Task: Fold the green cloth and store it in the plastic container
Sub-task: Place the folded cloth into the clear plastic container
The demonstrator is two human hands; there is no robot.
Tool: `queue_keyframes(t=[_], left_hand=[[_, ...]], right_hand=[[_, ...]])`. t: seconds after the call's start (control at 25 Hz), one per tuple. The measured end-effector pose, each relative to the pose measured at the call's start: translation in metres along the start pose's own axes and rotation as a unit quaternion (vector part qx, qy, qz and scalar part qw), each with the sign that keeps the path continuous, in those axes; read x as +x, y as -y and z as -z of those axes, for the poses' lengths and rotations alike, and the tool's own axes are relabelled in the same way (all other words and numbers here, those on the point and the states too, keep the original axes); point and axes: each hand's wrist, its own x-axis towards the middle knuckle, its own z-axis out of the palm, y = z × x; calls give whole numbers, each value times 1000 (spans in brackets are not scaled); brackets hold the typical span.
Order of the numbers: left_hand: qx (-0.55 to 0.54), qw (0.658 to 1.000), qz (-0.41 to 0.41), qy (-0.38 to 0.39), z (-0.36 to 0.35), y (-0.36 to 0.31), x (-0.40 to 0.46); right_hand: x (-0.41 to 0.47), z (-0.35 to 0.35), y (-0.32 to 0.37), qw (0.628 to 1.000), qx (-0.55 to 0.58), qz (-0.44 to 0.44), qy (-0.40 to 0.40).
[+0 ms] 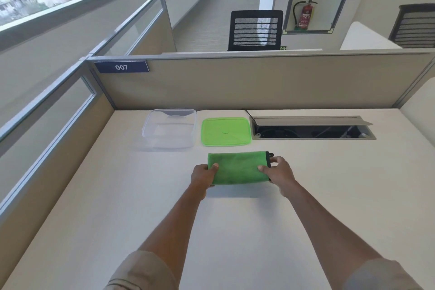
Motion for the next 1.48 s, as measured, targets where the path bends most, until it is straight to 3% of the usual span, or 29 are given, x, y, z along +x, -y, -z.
queue_keyframes(t=[0.24,0.44,0.8,1.16,1.48], left_hand=[[67,984,-83,-142,66,-25,7],[124,960,-166,-191,123,-51,23],[202,933,-220,-199,203,-103,83],[264,916,-224,-203,222,-127,158],[454,823,-276,-201,209,-112,191]], right_hand=[[-24,-60,48,995,-19,99,-24],[-39,-111,94,978,-20,202,-50],[-4,-185,165,975,-23,223,-11],[62,-230,198,964,-121,235,3],[94,-249,187,927,-272,257,29]])
